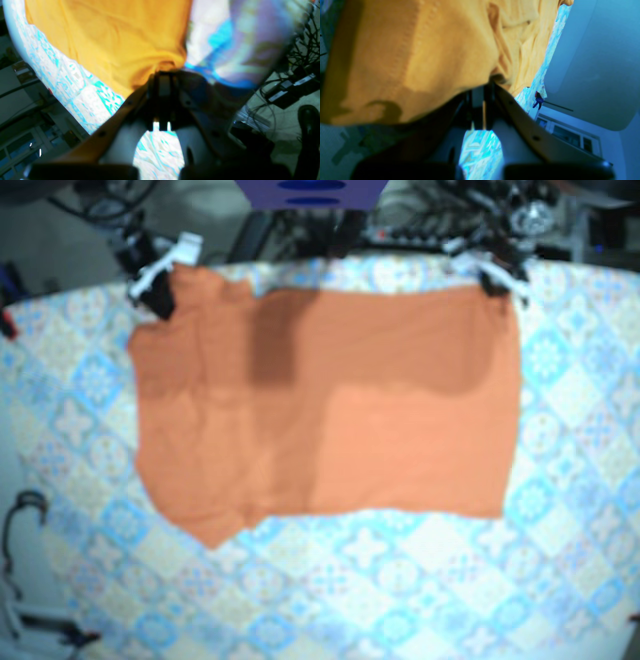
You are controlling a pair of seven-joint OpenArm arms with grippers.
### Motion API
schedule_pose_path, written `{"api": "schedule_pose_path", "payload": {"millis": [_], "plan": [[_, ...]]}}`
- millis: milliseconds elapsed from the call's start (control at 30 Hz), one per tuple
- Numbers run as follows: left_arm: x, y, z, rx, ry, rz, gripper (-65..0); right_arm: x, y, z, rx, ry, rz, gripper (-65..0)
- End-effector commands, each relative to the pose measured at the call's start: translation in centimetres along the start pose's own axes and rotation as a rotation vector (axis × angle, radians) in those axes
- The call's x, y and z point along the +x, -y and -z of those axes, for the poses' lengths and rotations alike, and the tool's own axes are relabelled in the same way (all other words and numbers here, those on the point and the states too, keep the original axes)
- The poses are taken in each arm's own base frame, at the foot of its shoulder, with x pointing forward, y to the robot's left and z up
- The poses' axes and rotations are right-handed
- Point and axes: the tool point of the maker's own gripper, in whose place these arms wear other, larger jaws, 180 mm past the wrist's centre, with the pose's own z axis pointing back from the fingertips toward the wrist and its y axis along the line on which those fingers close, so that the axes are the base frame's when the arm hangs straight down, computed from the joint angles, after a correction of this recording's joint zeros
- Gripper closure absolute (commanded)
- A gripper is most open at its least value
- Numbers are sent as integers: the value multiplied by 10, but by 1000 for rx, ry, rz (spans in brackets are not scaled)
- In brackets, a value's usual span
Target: Fold the T-shirt properly
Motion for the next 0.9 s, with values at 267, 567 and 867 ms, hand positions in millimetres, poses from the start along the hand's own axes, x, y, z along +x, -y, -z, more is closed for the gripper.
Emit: {"api": "schedule_pose_path", "payload": {"millis": [267, 567, 867], "plan": [[-7, 18, -14, -39, -1, 15, 0, -28, -57, -46, 220, -60, -3, 0], [-1, 14, -31, -51, 58, -68, 0, -29, -44, -61, 193, -57, -28, 0], [-19, 15, -49, -54, 27, -93, 0, -30, -45, -68, 202, -53, -40, 0]]}}
